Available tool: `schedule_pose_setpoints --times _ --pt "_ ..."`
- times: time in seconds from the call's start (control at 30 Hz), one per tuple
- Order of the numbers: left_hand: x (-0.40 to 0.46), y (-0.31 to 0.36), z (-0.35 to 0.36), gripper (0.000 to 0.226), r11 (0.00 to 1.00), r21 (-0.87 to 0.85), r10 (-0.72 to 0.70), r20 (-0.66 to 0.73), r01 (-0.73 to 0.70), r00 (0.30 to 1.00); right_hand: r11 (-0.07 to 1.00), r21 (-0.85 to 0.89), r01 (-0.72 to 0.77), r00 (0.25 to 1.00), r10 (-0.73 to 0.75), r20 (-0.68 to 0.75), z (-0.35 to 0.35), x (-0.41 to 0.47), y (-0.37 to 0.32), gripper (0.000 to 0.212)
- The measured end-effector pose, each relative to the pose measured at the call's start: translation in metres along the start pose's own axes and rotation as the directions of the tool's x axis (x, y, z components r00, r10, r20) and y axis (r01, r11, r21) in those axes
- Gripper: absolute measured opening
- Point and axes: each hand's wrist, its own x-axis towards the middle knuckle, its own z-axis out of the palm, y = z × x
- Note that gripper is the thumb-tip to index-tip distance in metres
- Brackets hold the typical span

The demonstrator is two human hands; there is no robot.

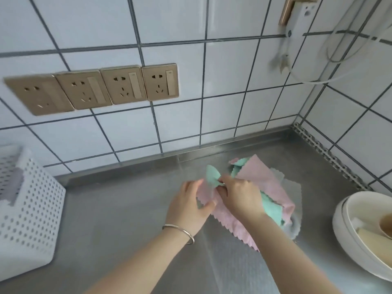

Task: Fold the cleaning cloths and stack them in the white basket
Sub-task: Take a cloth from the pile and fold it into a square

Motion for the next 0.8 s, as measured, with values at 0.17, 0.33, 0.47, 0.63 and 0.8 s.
schedule_pose_setpoints --times 0.17,0.33,0.47,0.63,0.8 --pt "-0.025 -0.015 -0.042 0.025 0.999 0.046 0.037 -0.256 -0.026 0.966 0.986 0.047 0.160 0.987 -0.160 -0.013 -0.049 0.004 -0.068 0.030" --pt "-0.057 -0.075 -0.111 0.050 0.999 0.036 0.031 -0.297 -0.021 0.954 0.942 0.295 0.160 0.821 -0.293 0.489 -0.089 0.014 -0.100 0.017" --pt "-0.063 -0.108 -0.169 0.039 0.999 0.045 0.025 -0.293 -0.012 0.956 0.959 0.018 0.282 0.663 -0.208 0.719 -0.067 0.021 -0.103 0.035" --pt "-0.047 -0.152 -0.230 0.019 0.986 0.121 -0.066 -0.335 0.112 0.940 0.998 0.000 0.070 0.817 -0.057 0.574 -0.045 0.038 -0.115 0.036" --pt "-0.059 -0.159 -0.277 0.029 0.985 0.157 0.019 -0.521 0.074 0.853 0.947 0.226 0.228 0.974 -0.219 -0.063 -0.062 0.039 -0.152 0.007"
